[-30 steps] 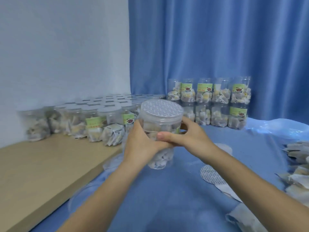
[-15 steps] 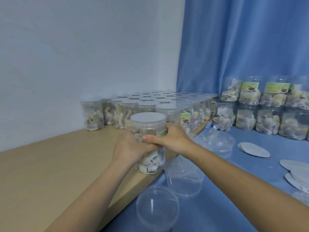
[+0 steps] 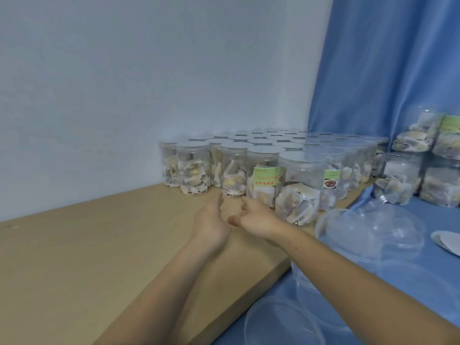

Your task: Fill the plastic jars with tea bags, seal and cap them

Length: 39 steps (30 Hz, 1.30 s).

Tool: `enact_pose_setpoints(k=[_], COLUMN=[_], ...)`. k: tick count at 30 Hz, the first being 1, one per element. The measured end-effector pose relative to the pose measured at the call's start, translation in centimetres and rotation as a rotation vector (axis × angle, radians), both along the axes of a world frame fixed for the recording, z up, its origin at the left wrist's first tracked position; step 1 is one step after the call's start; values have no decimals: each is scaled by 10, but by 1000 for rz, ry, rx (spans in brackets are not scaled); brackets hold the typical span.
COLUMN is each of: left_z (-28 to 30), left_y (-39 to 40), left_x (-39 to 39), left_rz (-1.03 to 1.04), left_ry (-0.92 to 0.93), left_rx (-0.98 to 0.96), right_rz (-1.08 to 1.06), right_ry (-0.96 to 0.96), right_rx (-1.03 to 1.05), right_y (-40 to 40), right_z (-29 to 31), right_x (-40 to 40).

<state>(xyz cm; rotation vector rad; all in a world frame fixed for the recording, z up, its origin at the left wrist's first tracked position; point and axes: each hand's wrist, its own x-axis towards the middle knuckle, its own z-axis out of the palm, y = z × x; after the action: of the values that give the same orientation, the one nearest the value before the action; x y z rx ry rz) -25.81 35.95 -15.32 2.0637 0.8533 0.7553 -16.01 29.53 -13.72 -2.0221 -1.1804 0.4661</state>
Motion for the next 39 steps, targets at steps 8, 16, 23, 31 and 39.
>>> enact_pose_setpoints(k=[8, 16, 23, 31, 39], left_z=[34, 69, 82, 85, 65], left_y=[-70, -192, -268, -233, -179], left_x=[37, 119, 211, 327, 465], left_rz=[-122, -226, -440, -416, -359], left_ry=[-218, -334, -220, -87, 139], left_rx=[133, 262, 346, 485, 658], right_rz=[-59, -370, -556, -727, -740], right_ry=[33, -182, -133, 32, 240], right_rx=[209, 344, 441, 594, 719], right_y=[-79, -219, -312, -355, -342], right_z=[39, 74, 73, 54, 18], right_x=[9, 63, 132, 229, 304])
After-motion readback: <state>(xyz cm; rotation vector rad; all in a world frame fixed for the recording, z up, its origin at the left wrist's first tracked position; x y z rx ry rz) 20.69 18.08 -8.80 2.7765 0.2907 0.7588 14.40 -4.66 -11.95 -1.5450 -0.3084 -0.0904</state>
